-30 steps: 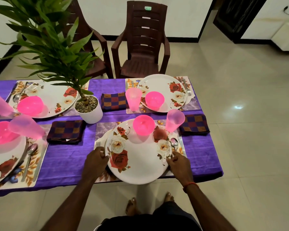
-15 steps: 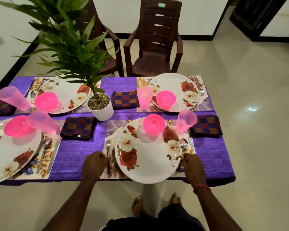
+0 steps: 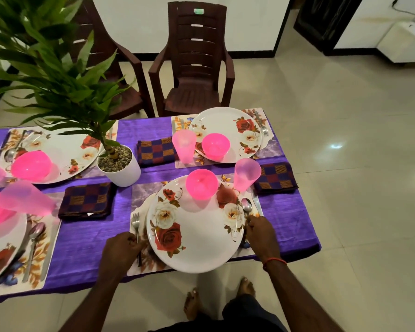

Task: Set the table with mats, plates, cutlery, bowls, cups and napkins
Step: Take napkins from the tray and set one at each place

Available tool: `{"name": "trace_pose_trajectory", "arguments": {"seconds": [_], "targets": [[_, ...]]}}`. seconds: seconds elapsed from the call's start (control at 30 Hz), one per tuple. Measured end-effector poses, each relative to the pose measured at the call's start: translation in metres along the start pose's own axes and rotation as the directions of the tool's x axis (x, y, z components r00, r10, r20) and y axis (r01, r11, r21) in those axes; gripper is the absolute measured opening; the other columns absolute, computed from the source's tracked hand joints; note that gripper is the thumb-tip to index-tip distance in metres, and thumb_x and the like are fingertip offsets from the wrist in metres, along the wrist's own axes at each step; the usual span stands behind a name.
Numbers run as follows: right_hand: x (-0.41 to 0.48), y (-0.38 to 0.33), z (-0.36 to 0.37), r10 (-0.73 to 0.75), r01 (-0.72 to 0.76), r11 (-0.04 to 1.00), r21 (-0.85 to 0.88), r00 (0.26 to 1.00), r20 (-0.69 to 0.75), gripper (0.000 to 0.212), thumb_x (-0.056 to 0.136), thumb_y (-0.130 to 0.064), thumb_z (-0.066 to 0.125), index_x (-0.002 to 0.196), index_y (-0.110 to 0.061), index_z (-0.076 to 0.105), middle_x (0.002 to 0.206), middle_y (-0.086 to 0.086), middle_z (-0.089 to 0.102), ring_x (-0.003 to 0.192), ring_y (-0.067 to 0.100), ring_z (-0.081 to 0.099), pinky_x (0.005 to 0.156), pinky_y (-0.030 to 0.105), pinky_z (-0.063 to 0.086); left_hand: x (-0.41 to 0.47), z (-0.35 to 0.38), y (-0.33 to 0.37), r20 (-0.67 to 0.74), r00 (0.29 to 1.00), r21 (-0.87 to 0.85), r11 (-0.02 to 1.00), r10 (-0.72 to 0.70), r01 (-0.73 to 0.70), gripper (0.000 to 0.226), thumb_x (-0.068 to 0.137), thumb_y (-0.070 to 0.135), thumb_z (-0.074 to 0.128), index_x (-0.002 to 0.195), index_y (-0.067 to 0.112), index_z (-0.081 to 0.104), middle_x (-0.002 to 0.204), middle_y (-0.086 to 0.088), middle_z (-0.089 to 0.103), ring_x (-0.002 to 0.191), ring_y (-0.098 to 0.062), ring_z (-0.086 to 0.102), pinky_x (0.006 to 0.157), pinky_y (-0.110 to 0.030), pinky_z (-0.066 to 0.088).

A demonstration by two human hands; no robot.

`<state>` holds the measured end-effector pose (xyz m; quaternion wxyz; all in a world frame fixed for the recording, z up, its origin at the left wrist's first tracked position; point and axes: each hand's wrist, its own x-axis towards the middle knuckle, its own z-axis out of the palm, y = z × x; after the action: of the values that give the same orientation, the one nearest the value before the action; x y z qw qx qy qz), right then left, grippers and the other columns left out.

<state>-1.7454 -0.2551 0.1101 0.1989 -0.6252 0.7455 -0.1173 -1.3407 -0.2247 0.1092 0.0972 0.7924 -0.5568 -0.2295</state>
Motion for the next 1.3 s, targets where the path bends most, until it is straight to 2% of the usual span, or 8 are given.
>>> {"name": "trace_pose_trajectory", "arguments": {"seconds": [0.1,0.17,0.27,0.6,0.77,0.93,1.17,1.3], "targets": [[0.001,0.000,-0.003,0.023,-0.023,1.000,0.013,1.000,-0.021,0.013,0.099,-0.018,0.057,0.100,-0.011,0.068,0.096,0.007,0.067,0.086,0.021,0.061,0.066,0.024,0.048,0.001,-0.001,0.003,0.006,1.000,0.001,1.000,0.006,-0.006,0.030,0.080,0.036,0.084,0.061,0.016,0.070,0.053,0.007,0.063,0.054,-0.011,0.060,0.059,-0.033,0.050],[-0.001,0.006,-0.008,0.068,-0.068,0.998,0.010,0.994,-0.082,0.014,0.098,-0.020,0.058,0.101,-0.011,0.068,0.095,0.008,0.066,0.088,0.024,0.062,0.072,0.031,0.050,0.000,-0.001,0.007,0.016,1.000,0.002,1.000,0.004,-0.004,0.028,0.082,0.032,0.083,0.062,0.017,0.071,0.054,0.008,0.063,0.054,-0.009,0.059,0.058,-0.030,0.046],[-0.005,0.021,-0.015,0.128,-0.133,0.991,-0.017,0.978,-0.163,0.019,0.096,-0.022,0.063,0.110,-0.010,0.069,0.102,0.009,0.067,0.097,0.023,0.059,0.082,0.033,0.050,-0.001,-0.002,0.010,0.021,1.000,0.002,1.000,-0.007,0.007,0.025,0.083,0.025,0.081,0.062,0.017,0.072,0.055,0.008,0.063,0.055,-0.008,0.057,0.057,-0.028,0.040],[-0.006,0.029,-0.011,0.093,-0.096,0.994,-0.044,0.992,-0.082,0.025,0.100,-0.022,0.060,0.122,-0.011,0.066,0.112,0.009,0.066,0.105,0.020,0.059,0.091,0.030,0.052,-0.003,-0.005,0.014,0.007,1.000,-0.029,0.999,-0.031,0.031,0.015,0.084,0.017,0.080,0.070,0.012,0.078,0.060,0.003,0.068,0.057,-0.007,0.059,0.059,-0.027,0.042],[-0.008,0.028,-0.012,0.075,-0.079,0.995,-0.061,0.995,-0.060,0.028,0.100,-0.023,0.059,0.125,-0.011,0.064,0.116,0.010,0.065,0.108,0.021,0.058,0.096,0.031,0.050,-0.002,-0.003,0.013,0.002,1.000,-0.023,1.000,-0.010,0.011,0.017,0.085,0.017,0.080,0.069,0.012,0.078,0.061,0.002,0.069,0.056,-0.006,0.059,0.056,-0.023,0.037],[-0.008,0.031,-0.014,0.063,-0.065,0.995,-0.076,0.998,-0.026,0.031,0.100,-0.023,0.059,0.128,-0.012,0.063,0.119,0.009,0.064,0.110,0.019,0.058,0.098,0.030,0.050,-0.001,-0.001,0.011,-0.005,0.999,-0.048,0.998,-0.037,0.037,0.016,0.084,0.016,0.080,0.069,0.012,0.077,0.060,0.002,0.068,0.058,-0.011,0.062,0.061,-0.030,0.047],[-0.012,0.032,-0.020,0.070,-0.072,0.996,-0.056,0.997,-0.025,0.033,0.101,-0.023,0.057,0.132,-0.012,0.061,0.122,0.010,0.063,0.112,0.022,0.057,0.095,0.031,0.049,-0.005,-0.001,0.015,-0.033,0.997,-0.090,0.994,-0.071,0.067,0.005,0.084,0.010,0.079,0.084,0.005,0.079,0.078,-0.009,0.076,0.068,-0.021,0.064,0.069,-0.032,0.044],[-0.021,0.016,-0.013,-0.047,0.047,0.999,-0.026,0.999,0.021,0.041,0.099,-0.028,0.060,0.137,-0.014,0.056,0.129,0.009,0.061,0.118,0.025,0.056,0.099,0.035,0.050,-0.006,-0.001,0.014,-0.037,0.997,-0.080,0.995,-0.068,0.065,0.008,0.086,0.012,0.078,0.084,0.004,0.078,0.076,-0.008,0.075,0.067,-0.021,0.064,0.070,-0.034,0.048]]}}
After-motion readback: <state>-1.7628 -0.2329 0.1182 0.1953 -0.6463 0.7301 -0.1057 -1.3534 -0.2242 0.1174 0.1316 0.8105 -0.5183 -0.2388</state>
